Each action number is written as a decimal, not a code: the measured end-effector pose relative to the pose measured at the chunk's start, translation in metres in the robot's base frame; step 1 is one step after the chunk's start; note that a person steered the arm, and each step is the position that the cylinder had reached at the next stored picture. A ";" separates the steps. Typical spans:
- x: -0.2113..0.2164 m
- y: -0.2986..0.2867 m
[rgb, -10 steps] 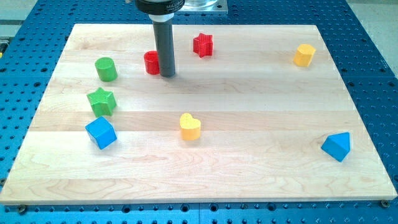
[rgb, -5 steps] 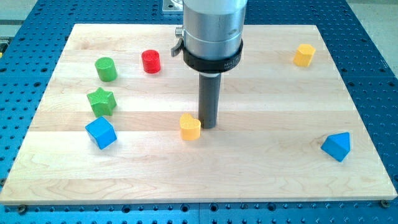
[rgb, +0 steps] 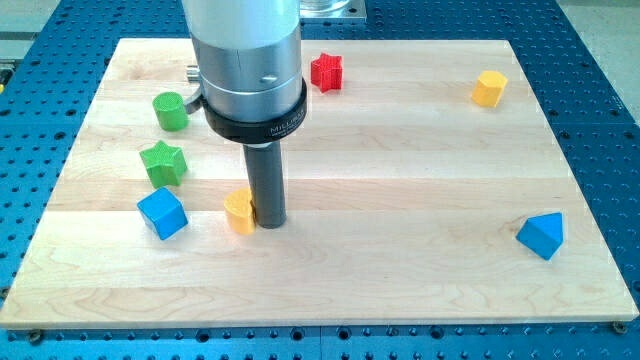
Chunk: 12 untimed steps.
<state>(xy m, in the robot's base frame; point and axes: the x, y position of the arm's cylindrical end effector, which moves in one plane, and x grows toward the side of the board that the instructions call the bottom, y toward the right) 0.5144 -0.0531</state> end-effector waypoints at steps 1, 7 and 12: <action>-0.038 0.033; -0.253 0.037; -0.245 0.042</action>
<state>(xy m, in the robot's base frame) 0.2695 -0.0112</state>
